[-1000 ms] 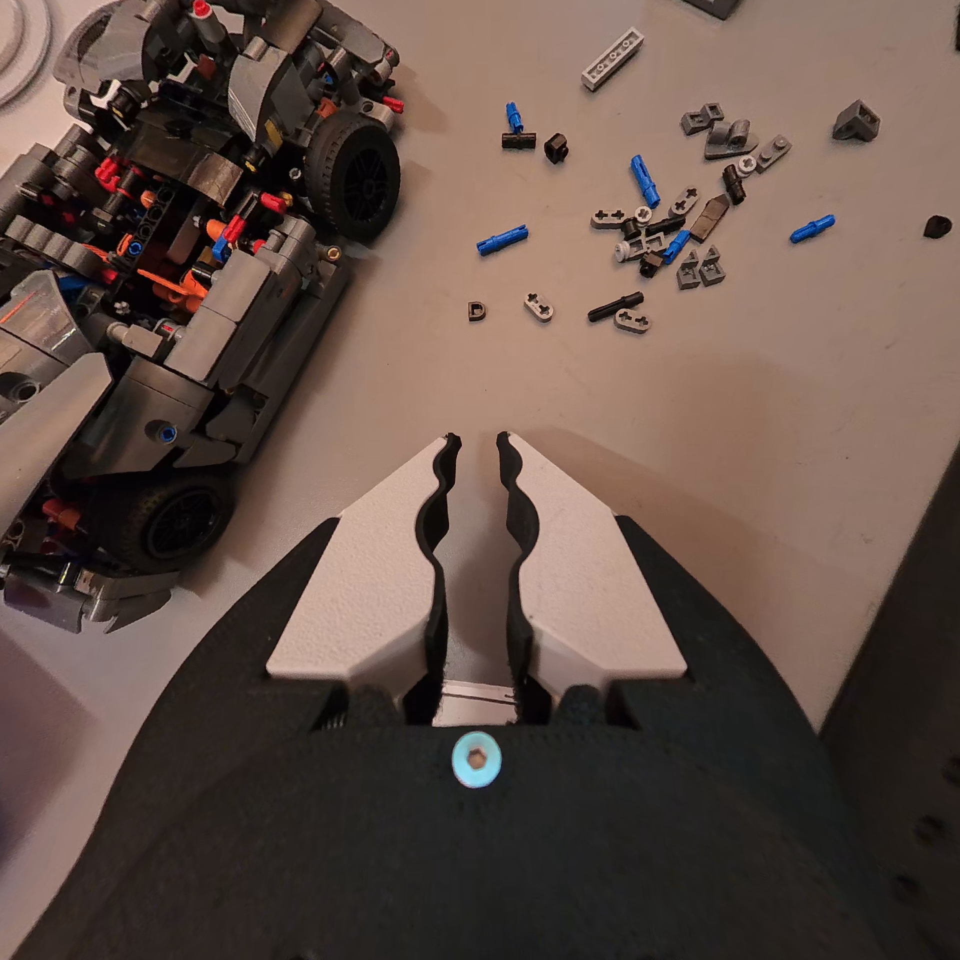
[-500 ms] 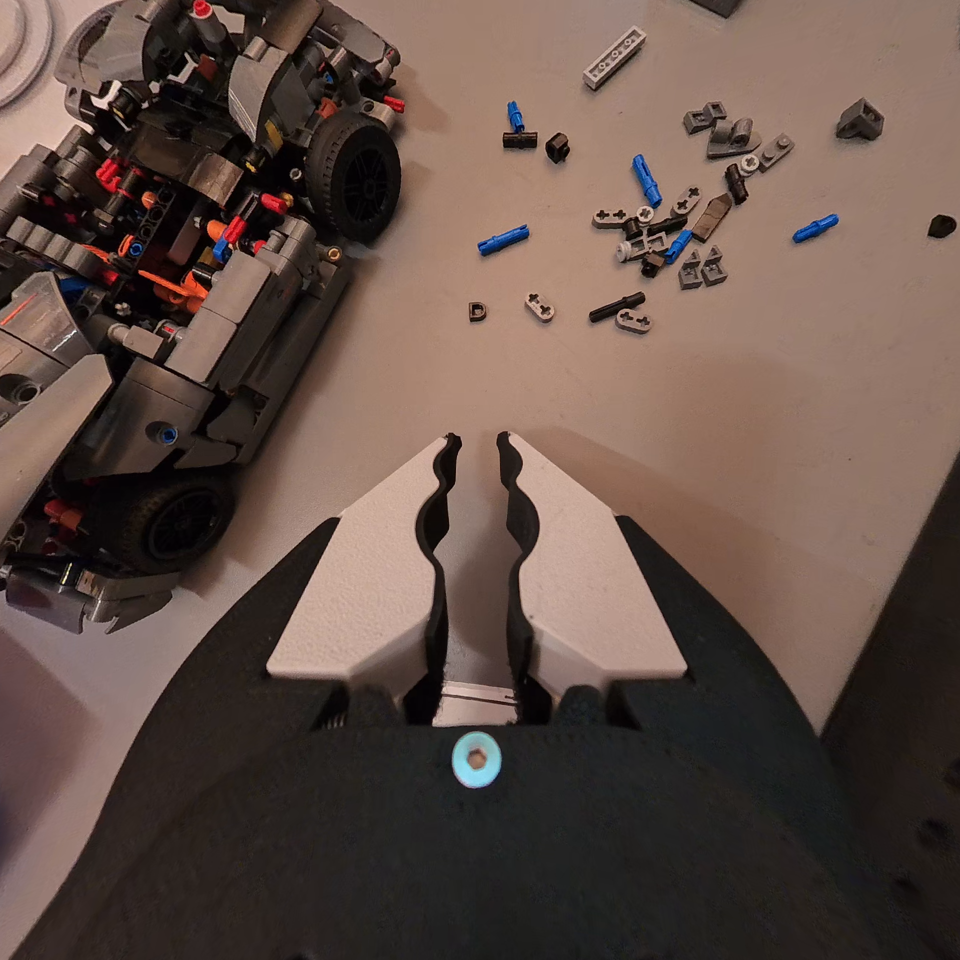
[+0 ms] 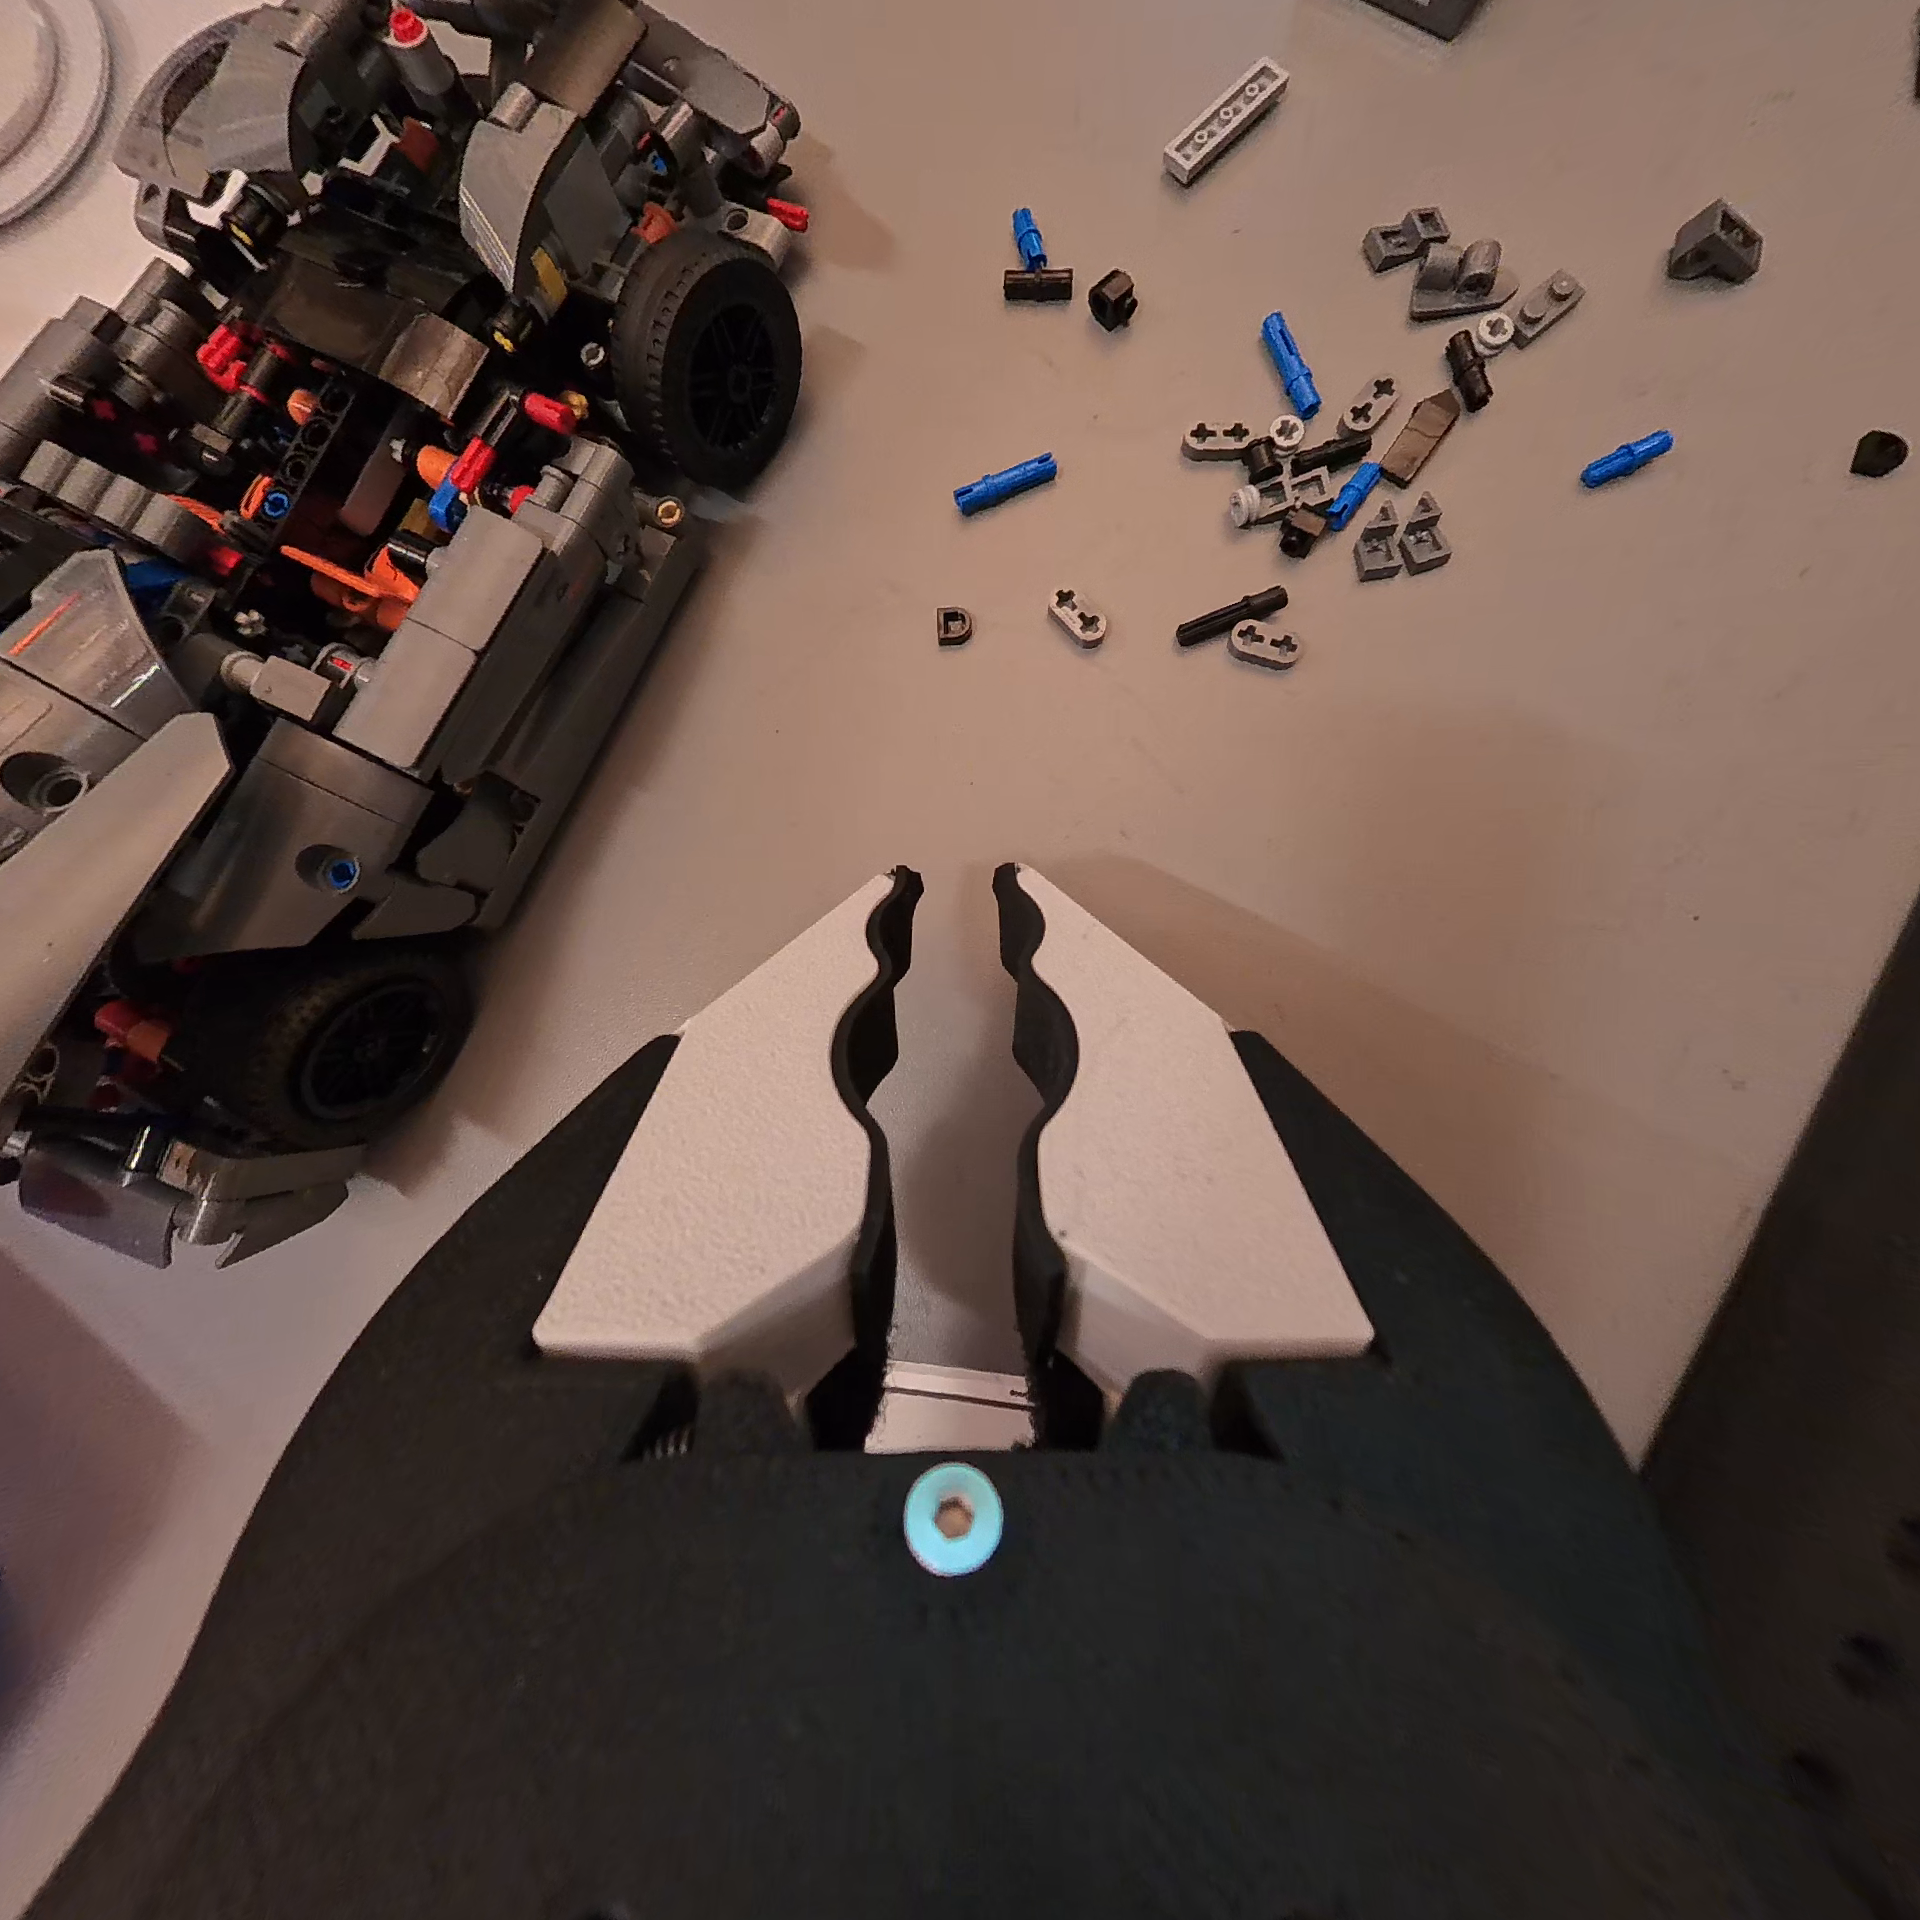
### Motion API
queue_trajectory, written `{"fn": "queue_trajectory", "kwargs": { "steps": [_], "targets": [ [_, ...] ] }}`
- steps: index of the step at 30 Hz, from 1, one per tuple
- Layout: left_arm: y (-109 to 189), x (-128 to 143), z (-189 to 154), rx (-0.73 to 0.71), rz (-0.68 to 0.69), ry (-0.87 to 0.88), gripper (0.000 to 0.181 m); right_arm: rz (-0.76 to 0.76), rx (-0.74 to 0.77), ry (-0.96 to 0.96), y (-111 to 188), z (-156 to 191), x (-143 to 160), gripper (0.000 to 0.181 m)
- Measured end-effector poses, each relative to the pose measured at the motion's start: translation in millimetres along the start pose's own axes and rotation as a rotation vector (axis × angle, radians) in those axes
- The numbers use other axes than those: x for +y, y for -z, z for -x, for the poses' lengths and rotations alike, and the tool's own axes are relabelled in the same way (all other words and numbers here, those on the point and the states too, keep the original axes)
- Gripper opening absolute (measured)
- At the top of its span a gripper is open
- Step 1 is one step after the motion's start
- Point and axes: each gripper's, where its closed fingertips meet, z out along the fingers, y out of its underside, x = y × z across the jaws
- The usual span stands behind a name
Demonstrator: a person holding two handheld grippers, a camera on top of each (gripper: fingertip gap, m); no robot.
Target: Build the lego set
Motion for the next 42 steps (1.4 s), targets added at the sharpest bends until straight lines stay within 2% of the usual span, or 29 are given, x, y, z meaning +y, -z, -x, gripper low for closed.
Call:
{"fn": "queue_trajectory", "kwargs": {
  "steps": [5, 9, 21, 42],
  "targets": [
    [-0.4, 0.5, 0.2, 0.0, 0.002, 0.002, 0.013, 0.003, 0.033, -0.047, 7.3, -9.3, 3.5, 0.021],
    [-1.3, 0.9, -0.2, 0.002, 0.005, 0.001, 0.014, 0.046, 0.03, -0.063, 2.5, -9.9, 11.1, 0.024],
    [-1.2, 1.0, -0.3, 0.003, 0.004, 0.002, 0.013, 0.035, 0.019, -0.057, 3.3, -8.7, 9.9, 0.009],
    [-4.1, 1.8, -1.2, 0.009, 0.011, 0.003, 0.013, 0.028, 0.054, -0.095, 15.3, -18.4, 13.9, 0.015]
  ]
}}
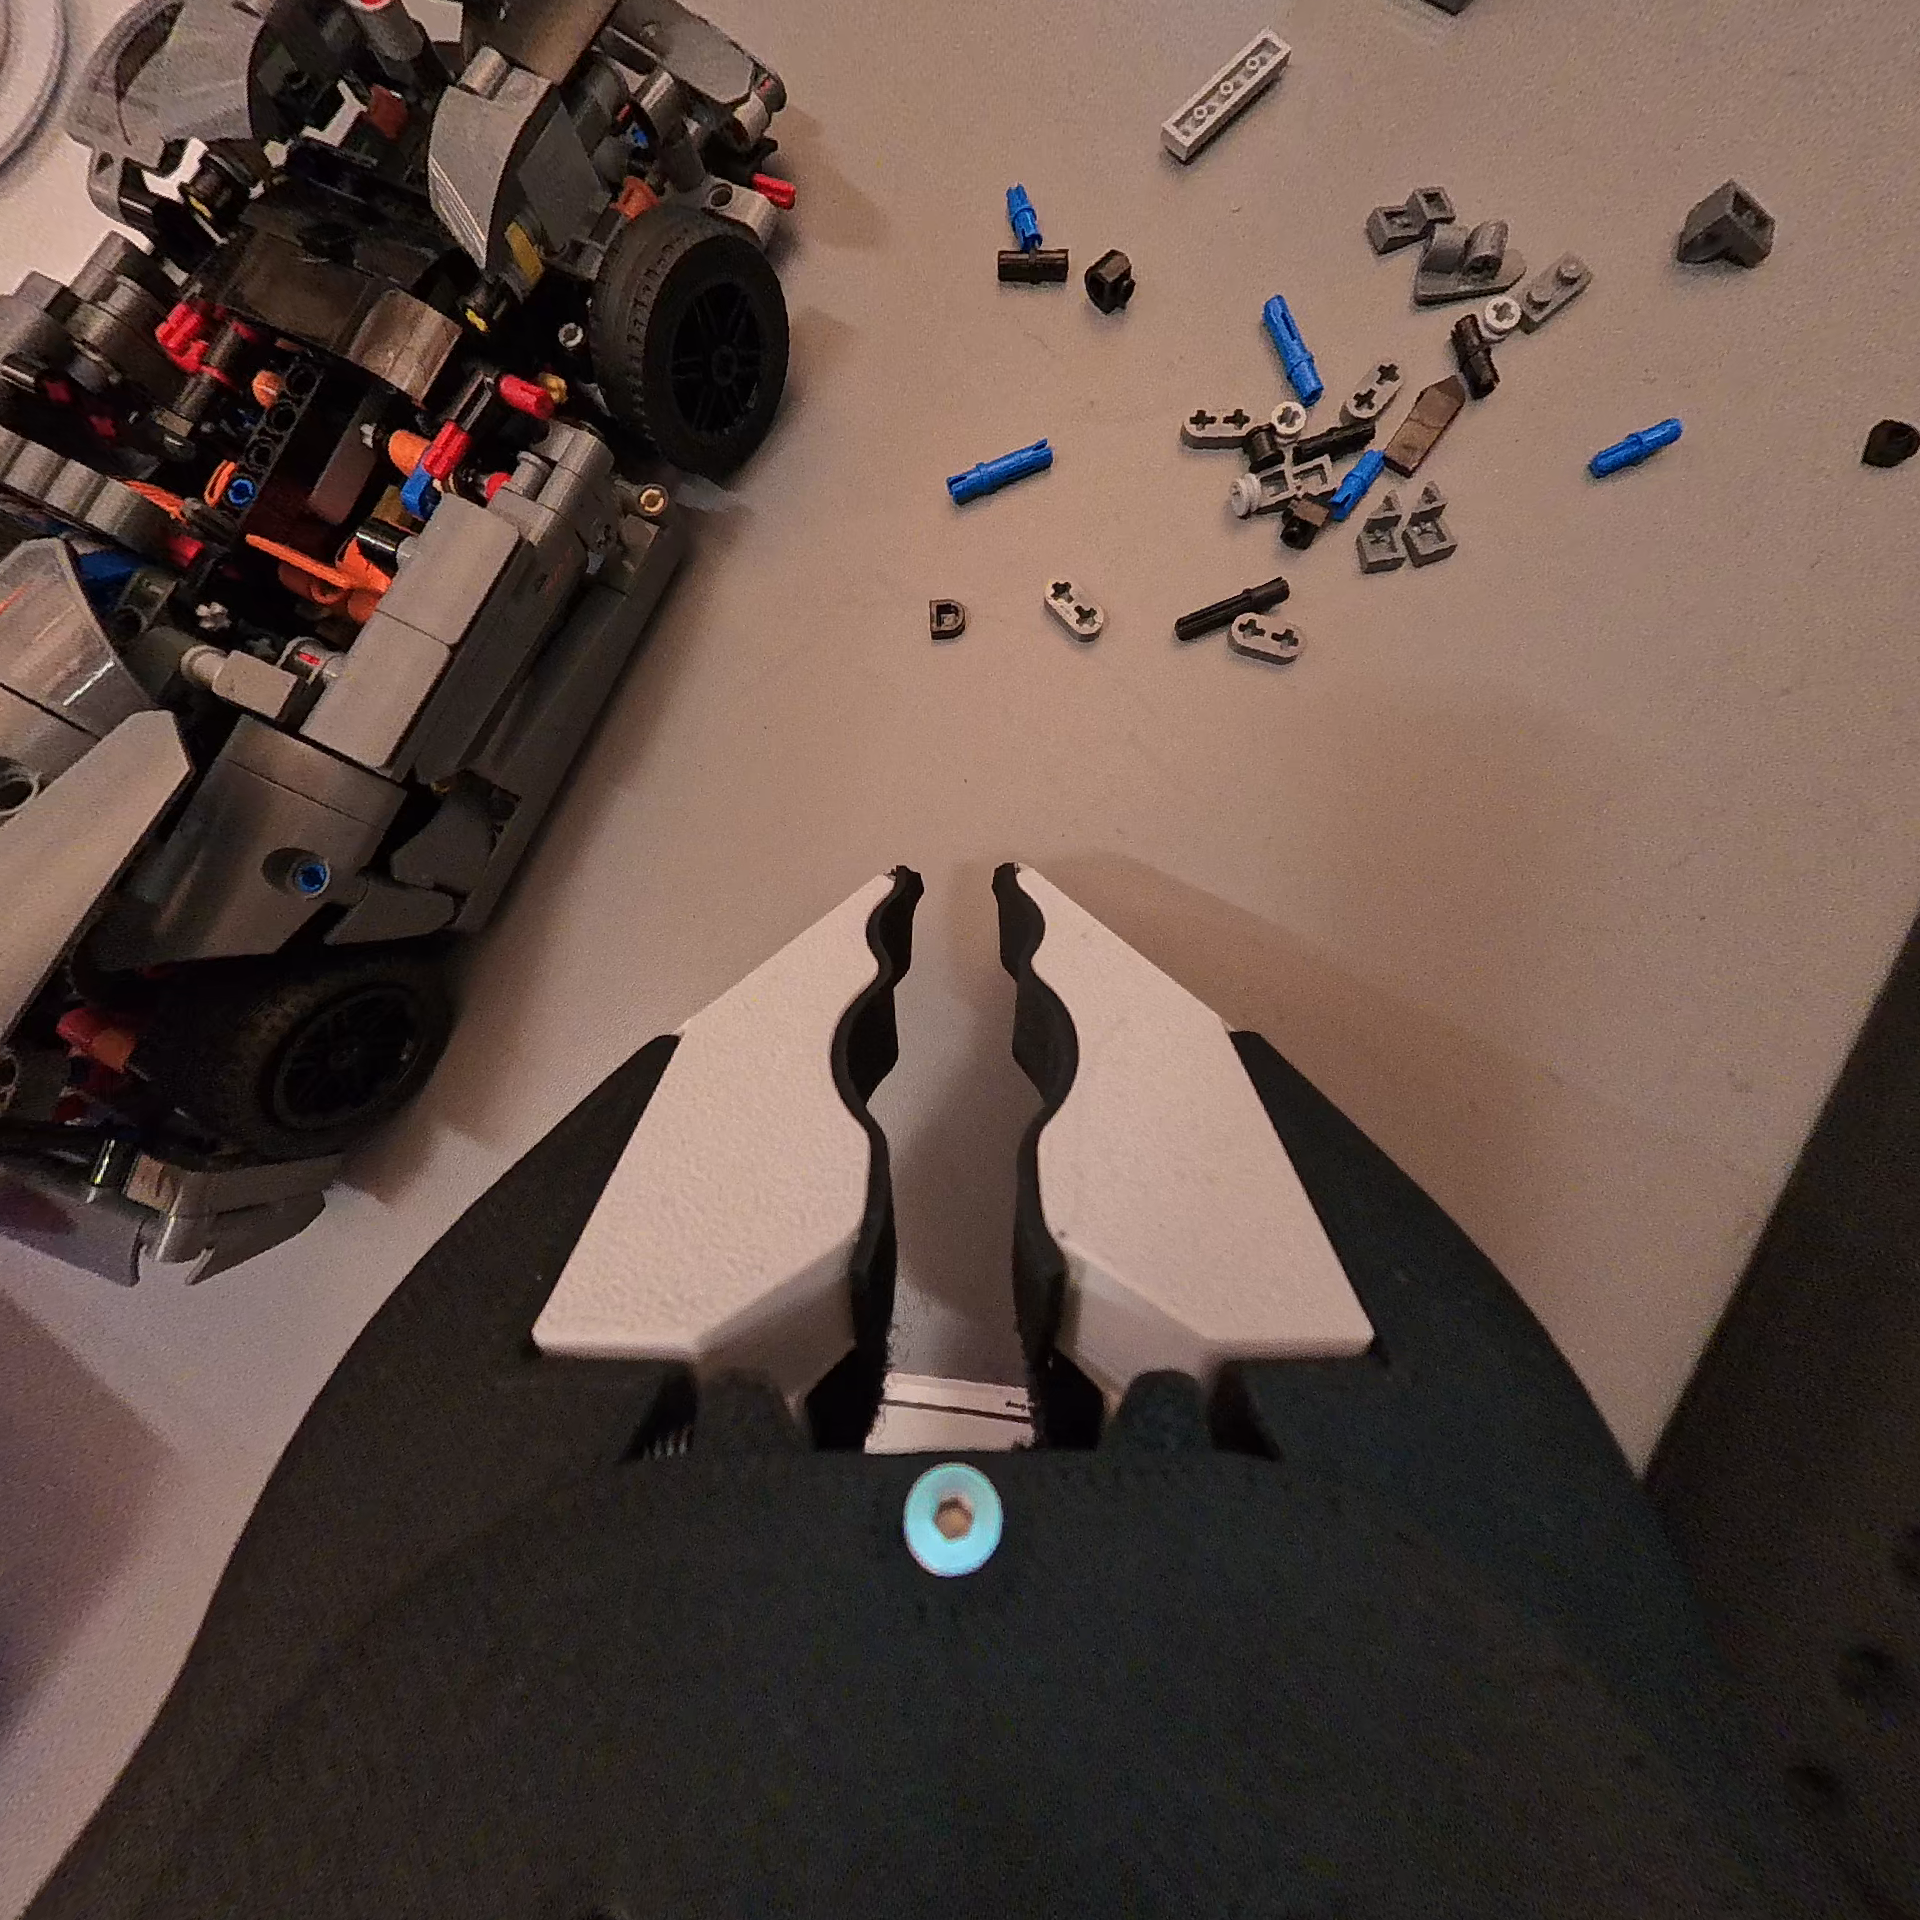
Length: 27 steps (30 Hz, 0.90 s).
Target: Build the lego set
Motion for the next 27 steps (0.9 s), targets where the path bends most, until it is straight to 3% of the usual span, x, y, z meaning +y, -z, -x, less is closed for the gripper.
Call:
{"fn": "queue_trajectory", "kwargs": {
  "steps": [8, 20, 23, 27],
  "targets": [
    [-1.0, 0.6, 0.1, 0.0, 0.004, 0.001, 0.013, 0.053, -0.048, 0.023, -3.1, 10.6, 9.0, 0.03],
    [-3.4, -5.5, -2.6, 0.0, -0.003, -0.016, 0.013, 0.088, -0.018, 0.039, -9.8, 8.7, 10.7, 0.01],
    [-7.8, -20.0, -14.7, 0.043, -0.029, -0.034, 0.013, 0.046, -0.002, 0.045, -5.8, 8.3, 1.0, 0.01],
    [-11.8, -75.0, -46.4, 0.159, -0.173, -0.027, 0.017, -0.075, 0.055, 0.119, 3.9, 12.9, -28.7, 0.01]
  ]
}}
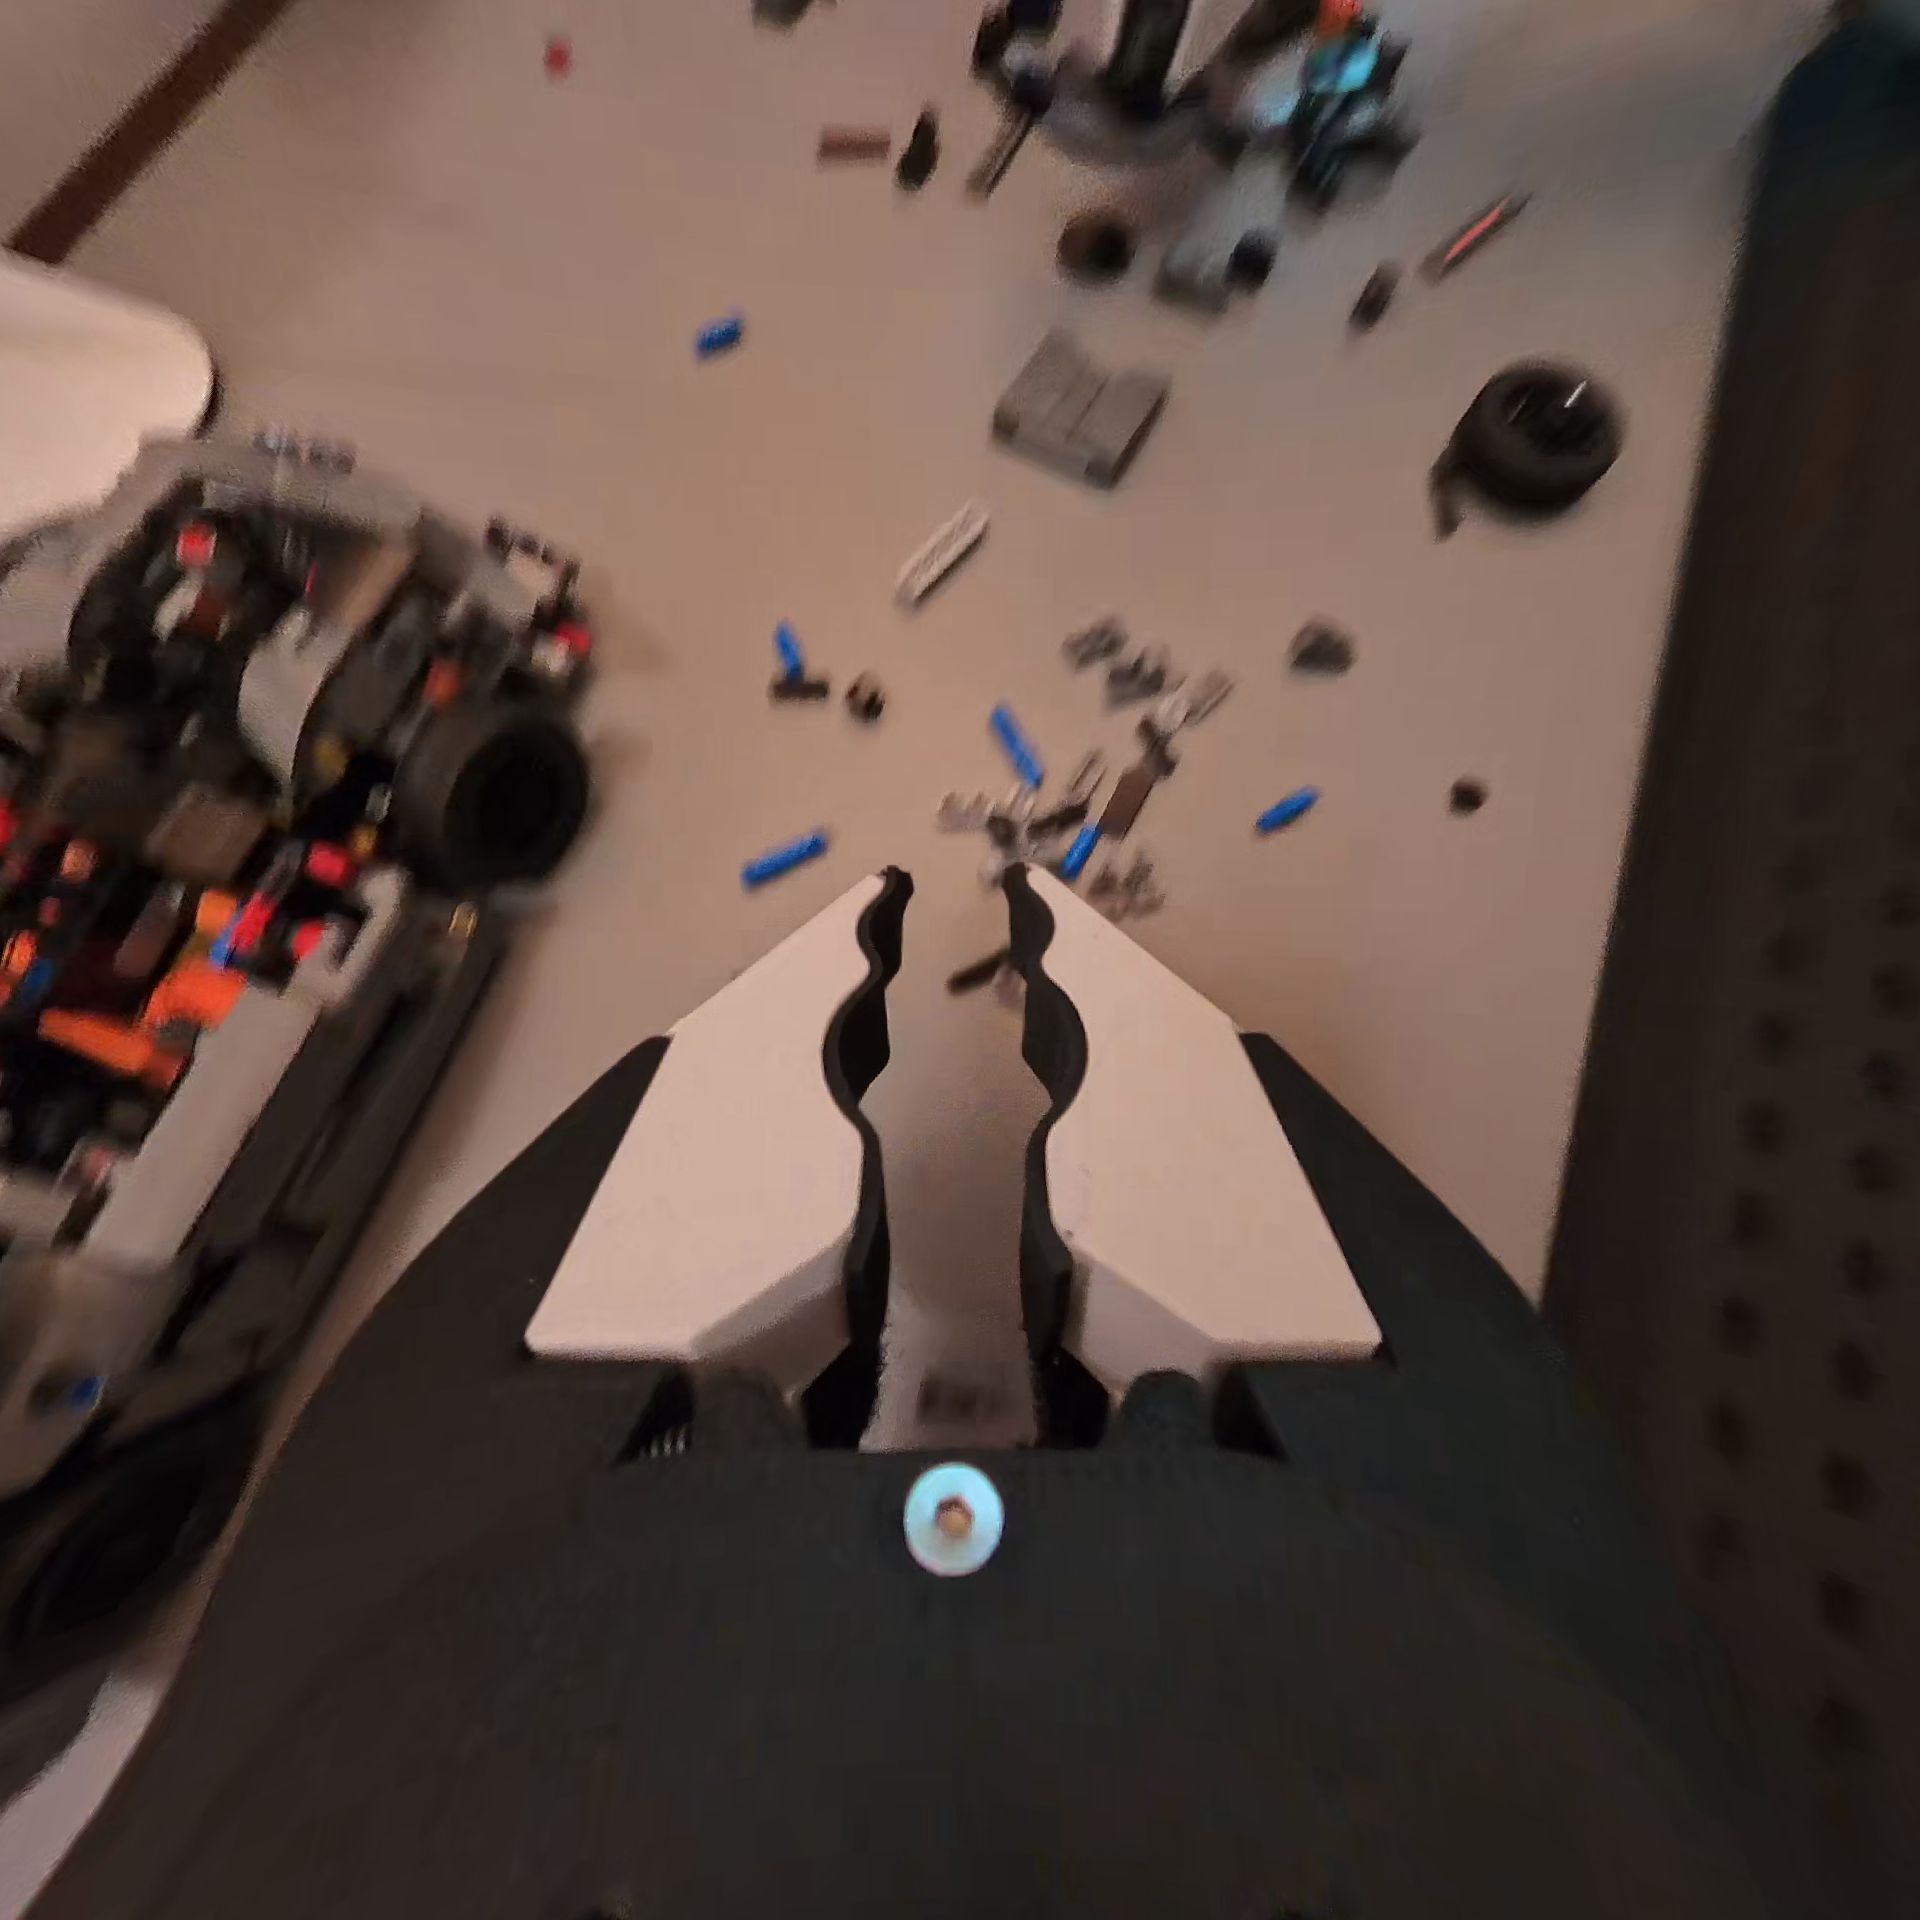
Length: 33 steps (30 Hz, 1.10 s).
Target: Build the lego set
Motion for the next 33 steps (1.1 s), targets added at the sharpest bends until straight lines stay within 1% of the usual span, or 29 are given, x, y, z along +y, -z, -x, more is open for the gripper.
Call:
{"fn": "queue_trajectory", "kwargs": {
  "steps": [2, 6, 8, 10, 11, 13, 15, 17, 18, 19, 21, 25, 29, 33],
  "targets": [
    [-11.4, -22.3, -11.9, 0.024, -0.044, -0.01, 0.02, -0.07, 0.027, 0.057, 4.0, 7.2, -21.9, 0.01],
    [-31.7, -41.5, -35.2, 0.097, -0.08, 0.035, 0.031, -0.176, 0.101, 0.193, 8.0, 28.2, -65.0, 0.009],
    [-33.0, -54.5, -41.7, 0.148, -0.145, 0.115, 0.034, -0.205, 0.133, 0.282, 6.4, 41.7, -84.5, 0.009],
    [-30.8, -69.0, -41.9, 0.205, -0.215, 0.24, 0.038, -0.22, 0.172, 0.376, 3.7, 54.4, -105.0, 0.009],
    [-29.9, -73.5, -39.4, 0.22, -0.238, 0.292, 0.04, -0.223, 0.199, 0.425, 2.4, 59.2, -114.3, 0.009],
    [-26.3, -77.8, -37.4, 0.256, -0.276, 0.338, 0.039, -0.224, 0.263, 0.508, -0.1, 63.5, -127.7, 0.009],
    [-23.8, -76.1, -37.1, 0.283, -0.291, 0.353, 0.035, -0.219, 0.311, 0.552, -3.3, 64.0, -133.1, 0.009],
    [-19.2, -81.9, -43.0, 0.348, -0.331, 0.374, 0.031, -0.204, 0.357, 0.58, -6.4, 60.8, -132.8, 0.009],
    [-20.7, -80.5, -43.2, 0.339, -0.317, 0.366, 0.028, -0.203, 0.374, 0.589, -6.7, 59.5, -133.0, 0.009],
    [-22.7, -78.2, -43.8, 0.325, -0.3, 0.343, 0.021, -0.201, 0.39, 0.594, -6.2, 58.2, -133.6, 0.008],
    [-24.4, -77.6, -43.5, 0.308, -0.294, 0.326, 0.019, -0.196, 0.437, 0.612, -2.9, 54.1, -135.4, 0.007],
    [-22.4, -77.9, -36.3, 0.281, -0.312, 0.341, 0.014, -0.225, 0.454, 0.625, 0.5, 53.5, -138.6, 0.007],
    [-18.6, -79.5, -28.9, 0.214, -0.327, 0.285, 0.008, -0.282, 0.405, 0.574, 5.3, 54.7, -141.6, 0.011],
    [-18.3, -80.3, -26.6, 0.136, -0.316, 0.191, 0.005, -0.353, 0.268, 0.473, 9.1, 59.9, -141.3, 0.026]
  ]
}}
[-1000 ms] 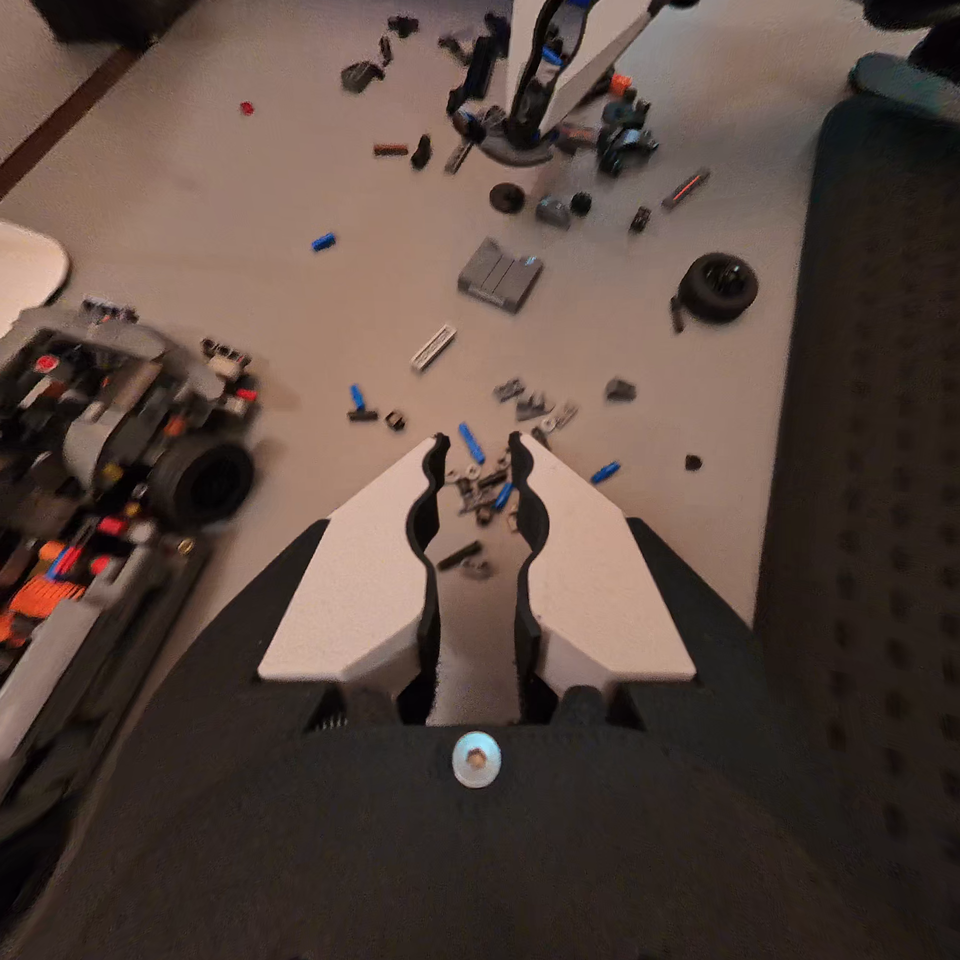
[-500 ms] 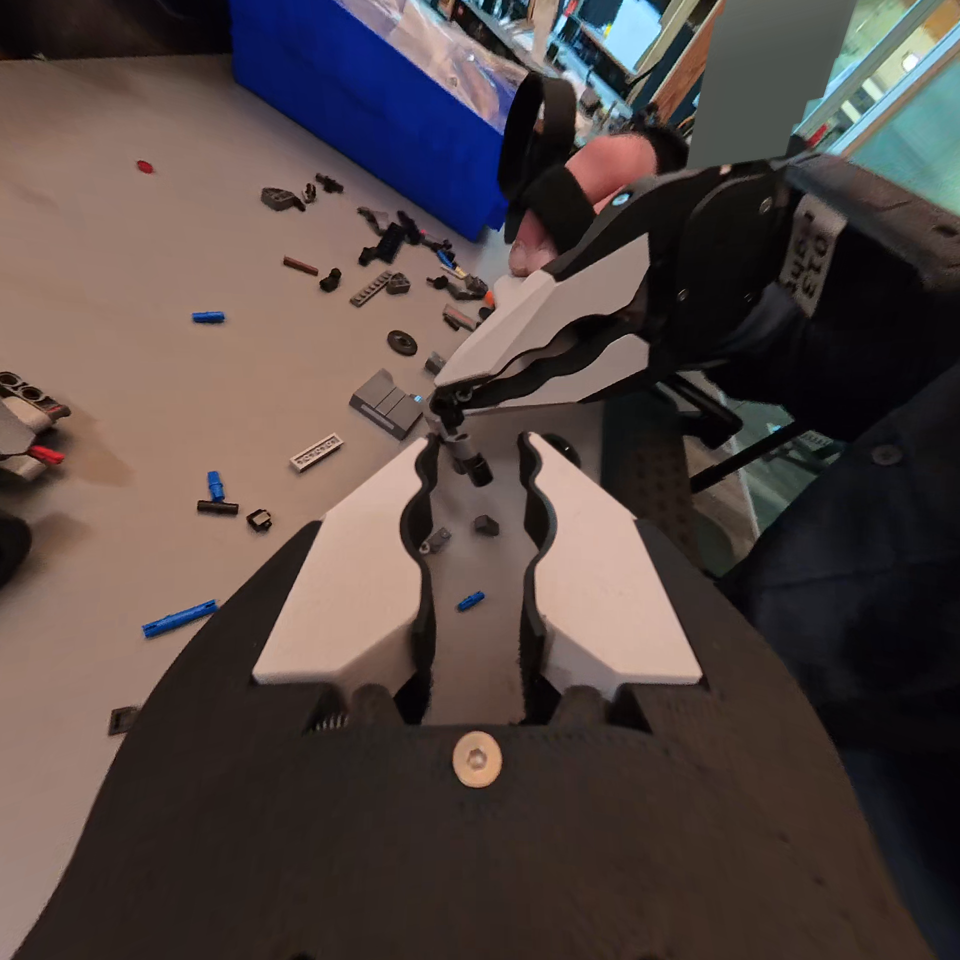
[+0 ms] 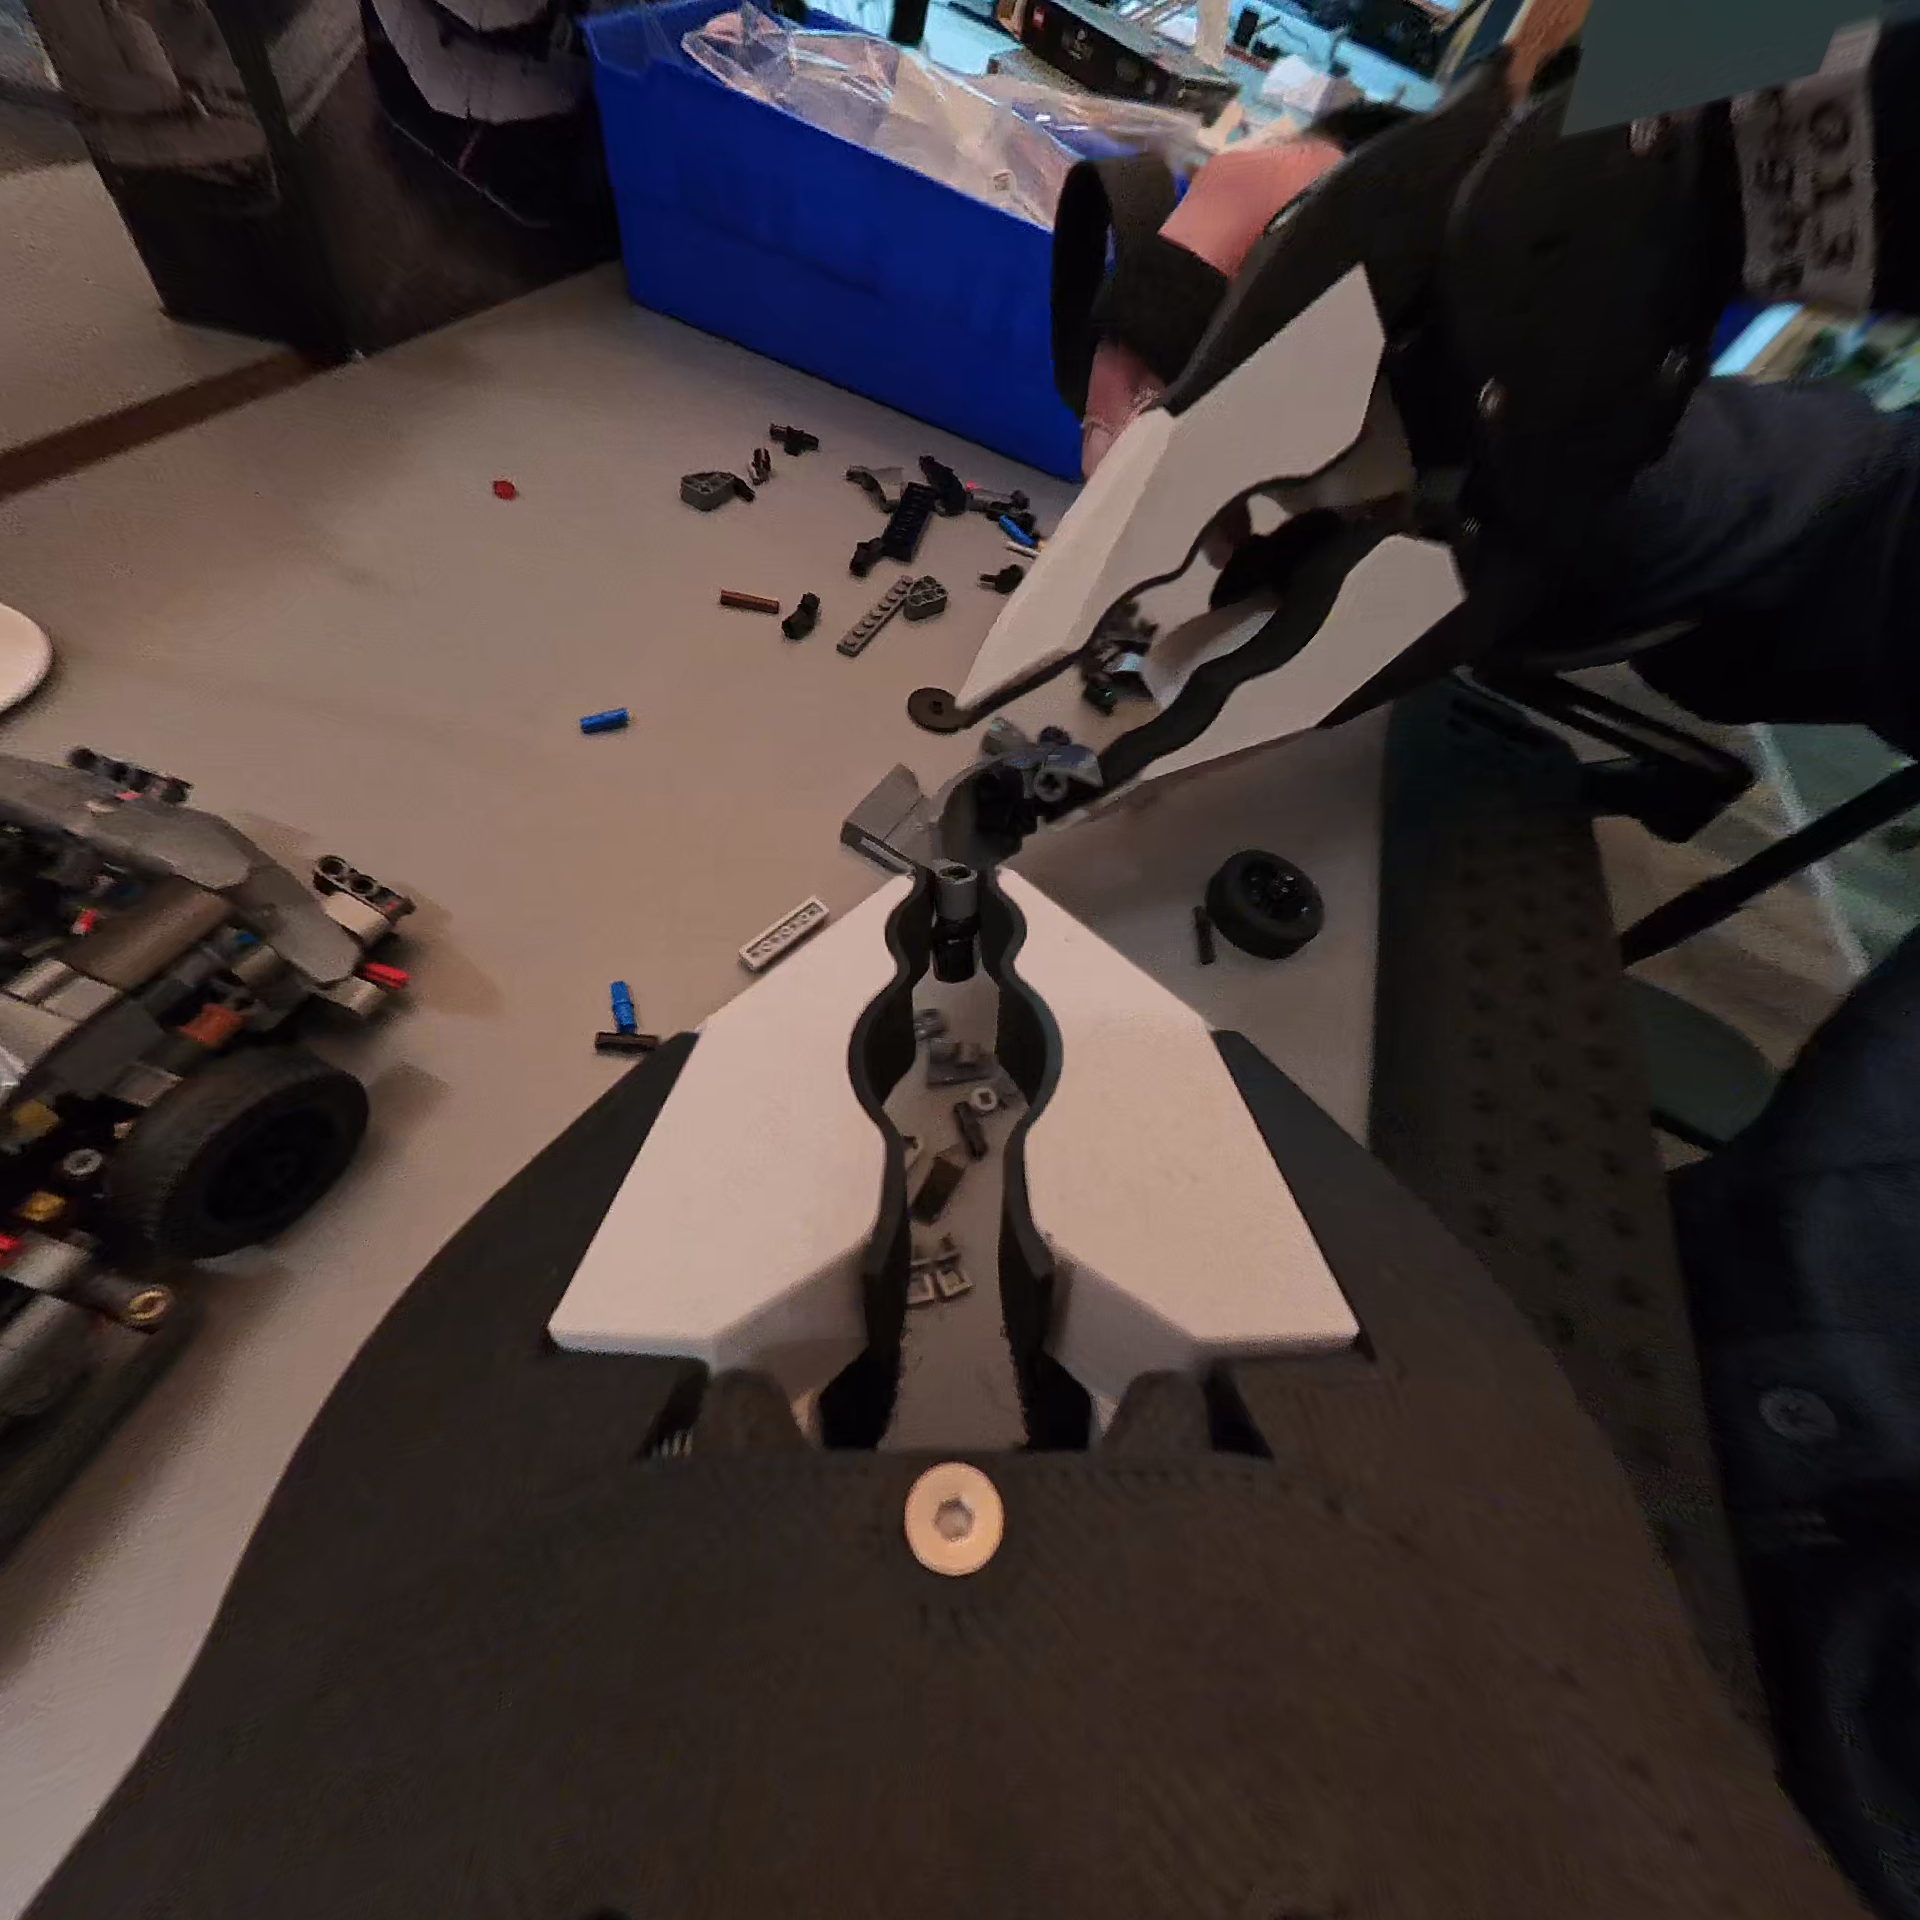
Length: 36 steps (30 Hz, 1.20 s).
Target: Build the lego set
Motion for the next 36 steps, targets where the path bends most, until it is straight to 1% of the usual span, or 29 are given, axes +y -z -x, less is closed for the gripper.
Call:
{"fn": "queue_trajectory", "kwargs": {
  "steps": [3, 5, 7, 9, 11, 13, 19, 22, 24, 27, 31, 34, 36],
  "targets": [
    [2.2, -1.2, 5.5, -0.066, 0.01, -0.076, 0.005, -0.058, -0.094, -0.108, 4.6, 1.7, 0.6, 0.035],
    [5.5, -9.1, 2.5, -0.084, -0.02, -0.138, 0.005, -0.113, -0.165, -0.208, 8.3, 2.4, -1.8, 0.034],
    [8.6, -16.2, -0.6, -0.126, -0.039, -0.245, 0.005, -0.154, -0.229, -0.328, 9.4, 1.6, -4.1, 0.039],
    [9.7, -22.3, -9.9, -0.143, -0.055, -0.36, 0.005, -0.188, -0.238, -0.381, 9.8, -1.8, -7.0, 0.035],
    [9.9, -25.2, -14.3, -0.184, -0.056, -0.454, 0.006, -0.196, -0.244, -0.387, 10.0, -1.0, -8.6, 0.03],
    [11.2, -27.7, -15.9, -0.207, -0.062, -0.502, 0.006, -0.191, -0.228, -0.349, 10.4, 0.2, -9.2, 0.022],
    [8.7, -22.4, -10.8, -0.204, -0.04, -0.48, 0.008, -0.186, -0.138, -0.279, 12.9, -8.1, -9.8, 0.021],
    [5.7, -18.2, -8.6, -0.185, -0.025, -0.435, 0.019, -0.172, -0.042, -0.192, 16.4, -16.2, -9.5, 0.021],
    [3.3, -14.8, -7.2, -0.171, -0.012, -0.394, 0.029, -0.149, 0.027, -0.125, 18.5, -21.5, -8.8, 0.02],
    [2.4, -13.8, -4.6, -0.165, -0.011, -0.361, 0.034, -0.099, 0.098, 0.029, 19.3, -19.5, -9.1, 0.021],
    [0.6, -12.1, -1.3, -0.207, 0.013, -0.408, 0.031, -0.058, 0.134, 0.162, 15.0, -9.7, -15.2, 0.021],
    [-3.4, -6.1, -5.6, -0.216, 0.059, -0.478, 0.015, -0.077, 0.145, 0.187, 15.2, -5.9, -22.6, 0.021],
    [-5.0, -2.7, -4.9, -0.243, 0.093, -0.528, 0.009, -0.09, 0.132, 0.183, 15.3, -3.3, -25.7, 0.021]
  ]
}}
